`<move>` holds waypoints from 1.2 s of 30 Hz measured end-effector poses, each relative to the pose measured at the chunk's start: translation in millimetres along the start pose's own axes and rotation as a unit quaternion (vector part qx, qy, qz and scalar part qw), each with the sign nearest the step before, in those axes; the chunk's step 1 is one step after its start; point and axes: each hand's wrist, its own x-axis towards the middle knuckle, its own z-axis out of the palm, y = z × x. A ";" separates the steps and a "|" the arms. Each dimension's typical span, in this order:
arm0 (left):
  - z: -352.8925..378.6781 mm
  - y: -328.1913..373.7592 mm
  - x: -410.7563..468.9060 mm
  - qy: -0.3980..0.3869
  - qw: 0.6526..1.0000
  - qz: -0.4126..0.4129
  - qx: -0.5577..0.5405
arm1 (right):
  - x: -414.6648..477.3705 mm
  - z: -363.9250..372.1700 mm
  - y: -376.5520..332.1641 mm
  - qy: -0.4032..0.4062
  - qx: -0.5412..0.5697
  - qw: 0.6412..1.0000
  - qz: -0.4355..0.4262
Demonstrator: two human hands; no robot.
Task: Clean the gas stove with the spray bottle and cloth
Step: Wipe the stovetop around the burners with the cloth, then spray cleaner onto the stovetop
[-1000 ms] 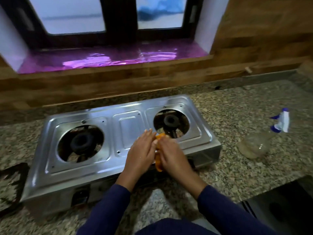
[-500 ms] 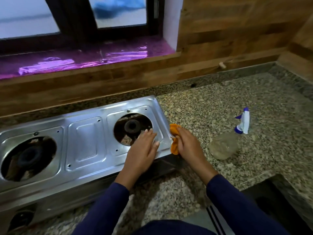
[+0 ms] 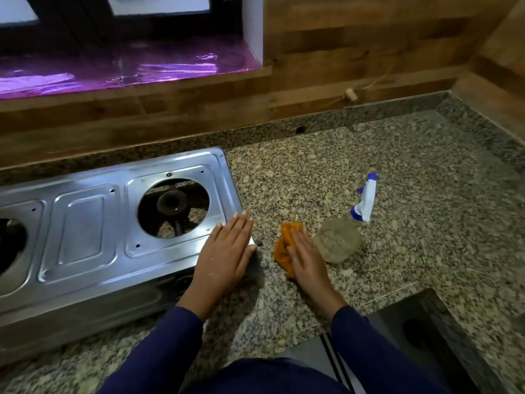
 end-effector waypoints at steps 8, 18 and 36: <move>4.0 -1.0 0.4 -0.004 1.000 -0.002 0.023 | -21.2 -14.8 -6.2 0.014 0.101 0.994 0.049; 2.6 -0.8 -0.4 -0.006 1.000 -0.001 0.016 | 8.3 -123.8 -11.8 0.270 0.251 0.925 0.087; -32.9 -57.6 -49.2 0.057 0.982 -0.048 -0.173 | 6.5 -109.5 -116.5 0.080 0.248 0.963 -0.074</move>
